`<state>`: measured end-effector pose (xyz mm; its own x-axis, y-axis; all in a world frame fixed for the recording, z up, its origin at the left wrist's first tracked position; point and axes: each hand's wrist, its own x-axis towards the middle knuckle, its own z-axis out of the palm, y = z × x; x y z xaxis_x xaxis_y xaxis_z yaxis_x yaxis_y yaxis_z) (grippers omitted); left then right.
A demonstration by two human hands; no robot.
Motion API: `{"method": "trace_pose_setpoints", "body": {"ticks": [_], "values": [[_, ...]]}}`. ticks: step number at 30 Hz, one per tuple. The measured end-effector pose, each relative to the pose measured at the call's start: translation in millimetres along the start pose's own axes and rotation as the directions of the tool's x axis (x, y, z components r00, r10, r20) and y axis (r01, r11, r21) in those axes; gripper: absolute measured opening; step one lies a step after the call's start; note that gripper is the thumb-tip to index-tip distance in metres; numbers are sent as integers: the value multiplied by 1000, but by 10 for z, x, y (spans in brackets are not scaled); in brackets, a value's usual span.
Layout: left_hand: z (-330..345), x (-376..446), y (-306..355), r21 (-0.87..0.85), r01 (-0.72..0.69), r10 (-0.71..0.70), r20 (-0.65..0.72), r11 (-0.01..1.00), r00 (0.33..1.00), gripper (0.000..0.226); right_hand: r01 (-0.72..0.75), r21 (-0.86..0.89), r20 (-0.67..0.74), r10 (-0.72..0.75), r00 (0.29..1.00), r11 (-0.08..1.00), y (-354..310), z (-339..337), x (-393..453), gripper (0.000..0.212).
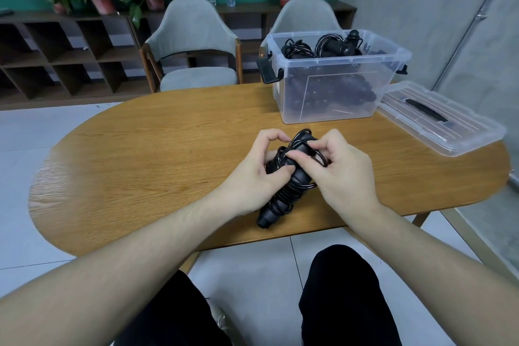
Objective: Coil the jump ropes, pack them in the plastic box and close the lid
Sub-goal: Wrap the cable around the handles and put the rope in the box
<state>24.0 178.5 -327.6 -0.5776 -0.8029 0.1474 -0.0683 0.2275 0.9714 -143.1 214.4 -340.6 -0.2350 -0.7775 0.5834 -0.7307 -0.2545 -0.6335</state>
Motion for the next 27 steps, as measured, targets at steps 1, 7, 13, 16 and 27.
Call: {"method": "trace_pose_setpoints", "body": {"ticks": [1,7,13,16,27], "values": [[-13,0,7,-3,7,-7,3,1000,1000,38,64,-74,12,-63,998,995,-1,-5,3,38],[-14,-25,58,35,-33,33,8,999,999,39,206,-269,-33,-223,974,941,38,-44,63,46],[-49,-14,61,-22,-46,44,-52,999,998,39,147,87,-31,-145,989,985,80,-20,2,29],[-83,-16,18,17,-60,61,-67,998,996,41,152,159,5,-155,988,976,136,-10,-12,17],[-98,-20,5,281,-130,127,30,951,992,53,-125,323,-62,153,986,938,-31,49,-23,24]]}}
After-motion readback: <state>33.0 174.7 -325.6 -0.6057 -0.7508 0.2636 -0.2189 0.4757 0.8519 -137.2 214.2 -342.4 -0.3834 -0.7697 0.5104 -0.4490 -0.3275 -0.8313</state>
